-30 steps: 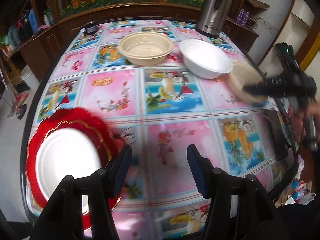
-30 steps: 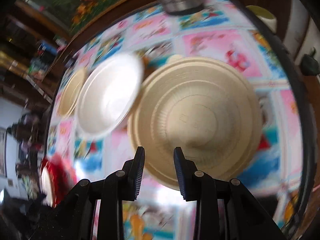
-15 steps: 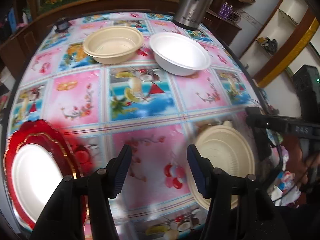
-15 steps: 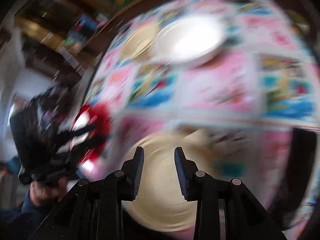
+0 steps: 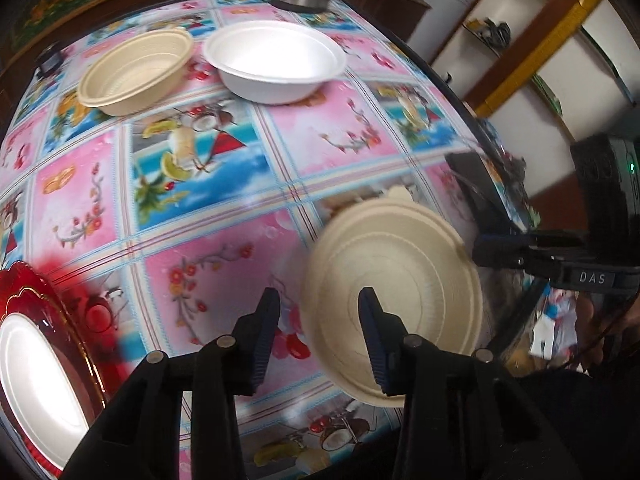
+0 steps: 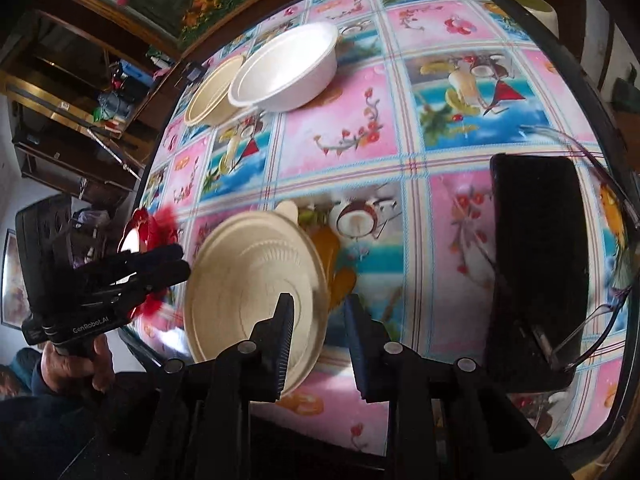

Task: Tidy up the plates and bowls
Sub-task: 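Move the left gripper to the beige pulp plate and grasp its rim, then lift the beige plate with the left gripper and carry it over the stack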

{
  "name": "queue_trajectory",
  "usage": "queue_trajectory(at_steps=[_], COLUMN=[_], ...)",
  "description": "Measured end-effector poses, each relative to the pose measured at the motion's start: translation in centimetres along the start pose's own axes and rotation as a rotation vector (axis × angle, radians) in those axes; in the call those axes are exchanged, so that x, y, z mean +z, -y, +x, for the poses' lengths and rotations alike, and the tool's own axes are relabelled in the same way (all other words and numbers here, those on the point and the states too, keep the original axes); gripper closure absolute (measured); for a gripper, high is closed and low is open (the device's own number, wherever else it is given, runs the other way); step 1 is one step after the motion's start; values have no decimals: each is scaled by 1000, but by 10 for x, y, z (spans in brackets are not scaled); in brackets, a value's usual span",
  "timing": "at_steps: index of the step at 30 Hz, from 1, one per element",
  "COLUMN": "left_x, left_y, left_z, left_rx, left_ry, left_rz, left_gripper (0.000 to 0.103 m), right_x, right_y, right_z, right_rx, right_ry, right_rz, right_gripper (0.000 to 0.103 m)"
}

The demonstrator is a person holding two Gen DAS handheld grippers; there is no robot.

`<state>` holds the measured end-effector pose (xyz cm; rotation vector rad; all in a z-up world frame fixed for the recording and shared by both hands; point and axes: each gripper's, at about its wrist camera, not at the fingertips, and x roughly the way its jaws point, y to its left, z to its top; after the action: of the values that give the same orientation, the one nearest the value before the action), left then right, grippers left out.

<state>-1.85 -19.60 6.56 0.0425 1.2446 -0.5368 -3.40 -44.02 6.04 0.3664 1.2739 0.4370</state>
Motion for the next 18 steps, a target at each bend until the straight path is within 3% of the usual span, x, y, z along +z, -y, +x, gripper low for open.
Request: queue_trajectory(at_steps=[7,8,9,12,18], left_x=[-10,-12,-13,-16,-15], left_y=[4,5,5,7,8], left_z=[15,17,19,22,21], left_rx=[-4,-6,-4,-2,16], left_ry=[-79,-84,-89,-95,-81], left_rz=[16,14,15,19,21], left_gripper=[63,63,63,76,76], right_x=[-8,-10,-11,-12,-11], right_y=[1,3,4,3,-3], right_z=[11,13,17,21,23], right_rx=[-2,1,14,22,19], right_ry=[-51,-64,-76,-90,-83], right_rz=[15,23,29,29,7], right_gripper=[75,77,86,90,91])
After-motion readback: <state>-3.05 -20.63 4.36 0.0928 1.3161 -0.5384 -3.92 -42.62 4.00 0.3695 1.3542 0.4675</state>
